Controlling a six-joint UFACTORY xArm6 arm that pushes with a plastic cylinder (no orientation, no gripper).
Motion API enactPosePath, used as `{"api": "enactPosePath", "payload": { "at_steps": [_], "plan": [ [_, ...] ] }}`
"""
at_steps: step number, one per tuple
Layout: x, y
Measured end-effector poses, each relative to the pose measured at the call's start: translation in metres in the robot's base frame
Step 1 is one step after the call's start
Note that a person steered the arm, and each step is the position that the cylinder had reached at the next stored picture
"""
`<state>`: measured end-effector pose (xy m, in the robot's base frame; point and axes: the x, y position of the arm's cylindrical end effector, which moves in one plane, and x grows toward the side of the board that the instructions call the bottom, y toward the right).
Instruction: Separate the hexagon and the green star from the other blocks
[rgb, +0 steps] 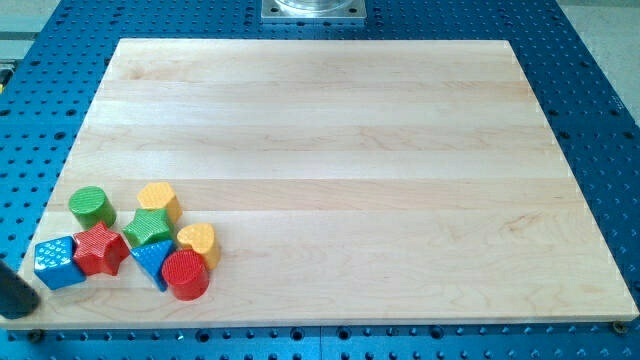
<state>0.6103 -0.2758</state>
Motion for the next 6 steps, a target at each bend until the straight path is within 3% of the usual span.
{"api": "enactPosePath", "payload": {
  "at_steps": [2,4,6],
  "plan": [
    [-0.025,0.088],
    [-0.079,0.094],
    [-0.146,0.138]
  ]
}}
